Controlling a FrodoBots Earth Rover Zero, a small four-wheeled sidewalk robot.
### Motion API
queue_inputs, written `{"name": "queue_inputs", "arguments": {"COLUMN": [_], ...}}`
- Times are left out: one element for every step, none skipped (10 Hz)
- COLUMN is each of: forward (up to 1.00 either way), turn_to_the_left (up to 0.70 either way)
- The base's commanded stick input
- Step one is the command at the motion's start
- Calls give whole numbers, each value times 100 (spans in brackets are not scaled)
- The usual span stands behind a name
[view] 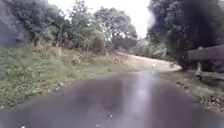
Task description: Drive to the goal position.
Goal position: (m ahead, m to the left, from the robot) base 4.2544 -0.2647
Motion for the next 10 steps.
{"name": "queue_inputs", "arguments": {"forward": [45,45,45,45,45,45,45,45,45,45], "turn_to_the_left": [-3,-19,-27,-27,-27,-20,-8,-2,2,2]}}
